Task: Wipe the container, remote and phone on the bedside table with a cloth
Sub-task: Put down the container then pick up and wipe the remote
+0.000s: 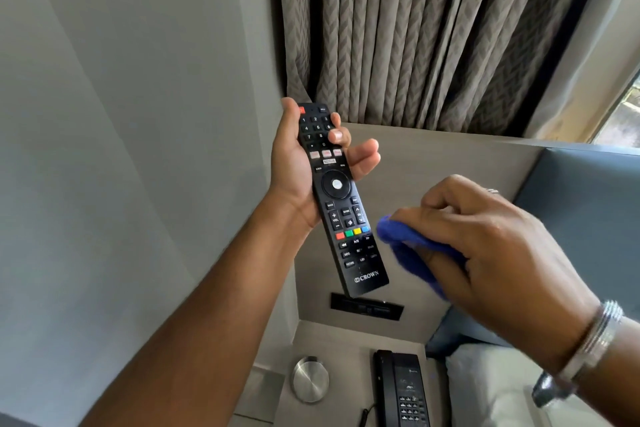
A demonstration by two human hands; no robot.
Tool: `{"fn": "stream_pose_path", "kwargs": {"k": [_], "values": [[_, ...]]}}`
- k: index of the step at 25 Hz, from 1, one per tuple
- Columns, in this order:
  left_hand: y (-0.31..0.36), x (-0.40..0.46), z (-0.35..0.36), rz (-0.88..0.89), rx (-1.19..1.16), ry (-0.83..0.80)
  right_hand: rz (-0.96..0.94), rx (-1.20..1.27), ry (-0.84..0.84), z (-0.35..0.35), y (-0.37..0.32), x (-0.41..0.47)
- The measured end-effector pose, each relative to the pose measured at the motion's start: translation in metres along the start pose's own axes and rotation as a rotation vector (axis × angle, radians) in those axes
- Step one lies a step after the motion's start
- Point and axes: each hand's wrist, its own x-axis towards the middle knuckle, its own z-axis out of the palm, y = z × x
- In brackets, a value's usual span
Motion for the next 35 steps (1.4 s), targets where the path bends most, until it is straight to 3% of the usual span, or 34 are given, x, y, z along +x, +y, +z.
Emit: {"fn": "stream_pose_path", "kwargs": {"k": [4, 8, 13, 17, 19, 22, 27, 30, 32, 35], "values": [[-0.007, 0.004, 0.004, 0.022, 0.008, -0.022, -0.061, -0.106, -0.091, 0.021, -0.024, -0.004], [-0.009, 0.004, 0.0, 0.062, 0.03, 0.002, -0.09, -0.147, -0.124, 0.038, -0.003, -0.007], [-0.002, 0.003, -0.015, 0.019, 0.006, 0.022, 0.095, -0.289, -0.255, 0.044, 0.037, -0.004], [-0.001, 0.004, -0.016, 0.053, 0.086, -0.004, 0.088, -0.019, 0.034, 0.026, 0.024, 0.011], [-0.007, 0.005, -0.01, 0.051, 0.111, -0.033, 0.068, 0.038, 0.064, 0.023, 0.009, 0.021], [-0.008, 0.008, -0.006, 0.083, 0.081, -0.037, 0.022, 0.016, -0.055, 0.04, -0.011, 0.015], [-0.002, 0.016, -0.014, 0.118, 0.024, 0.046, -0.12, 0.024, -0.111, 0.059, -0.004, -0.012], [0.01, 0.019, -0.023, 0.124, -0.05, 0.105, -0.216, -0.058, -0.355, 0.069, 0.01, -0.035], [0.019, 0.021, -0.027, 0.133, -0.036, 0.081, -0.107, -0.113, -0.435, 0.065, 0.02, -0.038], [0.019, 0.019, -0.025, 0.13, 0.044, 0.027, 0.07, 0.019, -0.231, 0.045, 0.03, -0.02]]}}
